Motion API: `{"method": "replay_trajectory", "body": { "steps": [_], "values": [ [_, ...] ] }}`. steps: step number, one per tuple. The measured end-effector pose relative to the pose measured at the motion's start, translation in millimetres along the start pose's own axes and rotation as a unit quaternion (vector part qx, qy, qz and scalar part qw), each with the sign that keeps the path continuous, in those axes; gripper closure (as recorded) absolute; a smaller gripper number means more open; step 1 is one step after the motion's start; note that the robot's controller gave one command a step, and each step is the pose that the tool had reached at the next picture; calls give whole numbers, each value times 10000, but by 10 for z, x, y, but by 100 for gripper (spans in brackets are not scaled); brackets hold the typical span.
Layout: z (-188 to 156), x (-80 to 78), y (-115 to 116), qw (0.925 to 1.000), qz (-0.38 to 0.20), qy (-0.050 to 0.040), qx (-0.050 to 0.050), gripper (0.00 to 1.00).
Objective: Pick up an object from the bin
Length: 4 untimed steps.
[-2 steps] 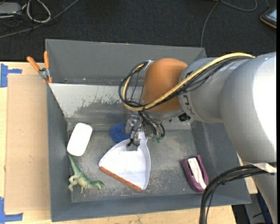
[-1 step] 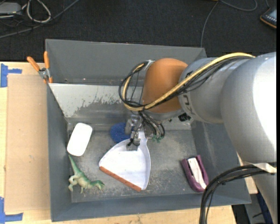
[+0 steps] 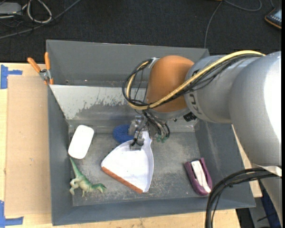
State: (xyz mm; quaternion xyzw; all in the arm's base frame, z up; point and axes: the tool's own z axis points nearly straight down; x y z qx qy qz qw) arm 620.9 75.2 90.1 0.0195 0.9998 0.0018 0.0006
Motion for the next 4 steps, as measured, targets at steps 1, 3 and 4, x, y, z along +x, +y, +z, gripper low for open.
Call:
{"method": "replay_trajectory", "body": {
  "steps": [1,3,4],
  "values": [
    [-191,2,-1,10000,5,7,-1,100],
    [-428,0,-2,10000,8,5,-1,100],
    [-612,4,-4,10000,12,14,0,100]
  ]
}}
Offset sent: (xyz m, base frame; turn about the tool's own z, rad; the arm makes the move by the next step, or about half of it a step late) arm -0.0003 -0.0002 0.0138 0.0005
